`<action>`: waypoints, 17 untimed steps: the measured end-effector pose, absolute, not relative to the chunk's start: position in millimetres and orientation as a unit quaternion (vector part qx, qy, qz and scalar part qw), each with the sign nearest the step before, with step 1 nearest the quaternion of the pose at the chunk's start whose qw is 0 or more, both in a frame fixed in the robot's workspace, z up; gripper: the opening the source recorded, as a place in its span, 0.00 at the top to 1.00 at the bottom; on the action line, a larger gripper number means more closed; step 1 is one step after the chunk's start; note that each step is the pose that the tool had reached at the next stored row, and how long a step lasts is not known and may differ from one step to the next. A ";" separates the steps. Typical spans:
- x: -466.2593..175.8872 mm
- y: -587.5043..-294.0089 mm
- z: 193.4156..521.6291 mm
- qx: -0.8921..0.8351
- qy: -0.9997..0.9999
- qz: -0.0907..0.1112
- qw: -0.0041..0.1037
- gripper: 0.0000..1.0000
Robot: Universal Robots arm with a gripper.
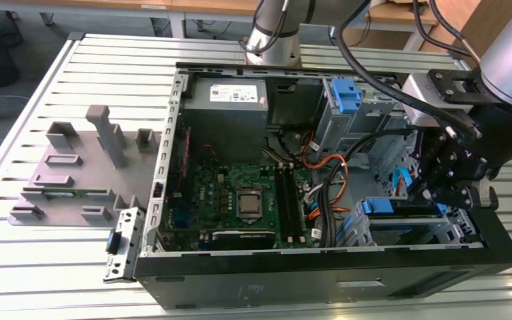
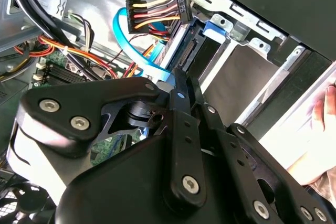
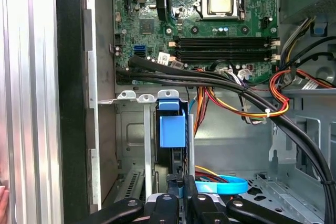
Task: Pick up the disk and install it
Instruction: 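Insert the first disk wire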
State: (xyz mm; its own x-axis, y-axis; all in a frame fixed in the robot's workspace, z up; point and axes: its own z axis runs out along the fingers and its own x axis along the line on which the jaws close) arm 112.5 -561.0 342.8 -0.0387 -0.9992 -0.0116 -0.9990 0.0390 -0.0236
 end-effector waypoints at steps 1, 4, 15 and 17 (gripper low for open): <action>112.6 -561.0 342.8 -0.693 0.721 -0.005 0.012 0.84; 112.6 -561.0 341.9 -0.693 0.721 -0.004 0.013 0.84; 112.6 -561.0 339.4 -0.693 0.721 -0.003 0.014 0.84; 112.6 -561.0 339.5 -0.693 0.721 -0.002 0.016 0.84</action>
